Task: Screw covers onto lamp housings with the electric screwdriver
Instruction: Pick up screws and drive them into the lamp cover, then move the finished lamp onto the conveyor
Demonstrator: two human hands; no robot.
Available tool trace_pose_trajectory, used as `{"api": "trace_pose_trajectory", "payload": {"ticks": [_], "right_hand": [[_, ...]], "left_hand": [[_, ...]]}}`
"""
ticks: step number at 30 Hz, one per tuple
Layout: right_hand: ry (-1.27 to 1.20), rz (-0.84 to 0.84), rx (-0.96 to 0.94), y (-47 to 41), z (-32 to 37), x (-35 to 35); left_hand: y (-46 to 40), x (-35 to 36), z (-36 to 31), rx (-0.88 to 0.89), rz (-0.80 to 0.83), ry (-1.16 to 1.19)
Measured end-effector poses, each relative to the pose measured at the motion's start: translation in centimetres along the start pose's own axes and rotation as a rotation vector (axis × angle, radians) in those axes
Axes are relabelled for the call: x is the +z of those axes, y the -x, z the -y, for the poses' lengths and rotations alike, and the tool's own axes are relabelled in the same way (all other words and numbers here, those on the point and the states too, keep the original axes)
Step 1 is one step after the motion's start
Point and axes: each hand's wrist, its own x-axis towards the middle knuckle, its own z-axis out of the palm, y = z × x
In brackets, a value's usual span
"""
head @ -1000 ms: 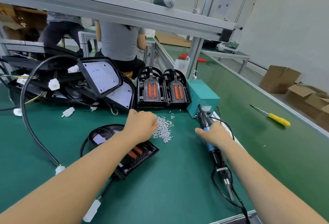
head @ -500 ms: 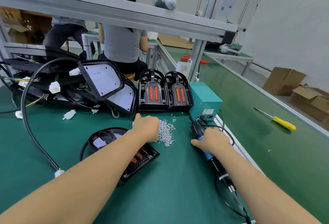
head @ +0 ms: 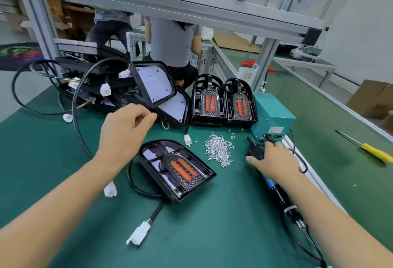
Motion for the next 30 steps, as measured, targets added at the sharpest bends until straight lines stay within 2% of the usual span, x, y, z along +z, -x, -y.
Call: {"api": "trace_pose_trajectory", "payload": {"ticks": [2, 4, 8, 11, 13, 17, 21, 24, 26, 28, 30], "right_hand": [[-0.104, -0.104, -0.105, 0.9, 1.4, -0.7], [-0.249, -0.084, -0.233, 2.0, 3.4, -1.0], [-0.437, 0.079, -0.423, 4.6, 7.5, -0.6], [-0.534, 0.245, -0.433, 5.7, 9.7, 0.2], [-0.534, 0.325, -0.42, 6.0, 10.7, 1.0], [-0.639, 0.403, -0.371, 6.2, 11.5, 2.0], [-0.797, 0.503, -0.331, 5.9, 11.7, 2.1], [-0.83, 0.542, -0.321, 5.8, 12.0, 2.1], [-0.848, 0.566, -0.297, 5.8, 12.2, 2.0], [-0.87, 0.612, -0.278, 5.8, 12.3, 1.8], [-0.881, 0.67, -0.267, 5.8, 12.3, 1.5]], "left_hand": [[2.8, -2.0, 0.6, -0.038, 0.034, -0.013], [6.3, -3.5, 1.0, -0.071, 0.164, -0.048], [11.9, -4.7, 1.4, -0.093, 0.433, -0.18], [13.5, -4.1, 1.9, -0.084, 0.637, -0.336], [13.7, -3.7, 2.1, -0.078, 0.709, -0.453], [13.5, -3.7, 2.6, -0.021, 0.673, -0.461], [12.2, -3.6, 2.6, 0.168, 0.586, -0.512], [10.9, -3.1, 2.9, 0.151, 0.607, -0.565], [10.1, -2.6, 3.0, 0.204, 0.612, -0.571], [9.7, -2.3, 2.6, 0.225, 0.658, -0.707], [9.4, -1.8, 2.9, 0.232, 0.64, -0.747]]}}
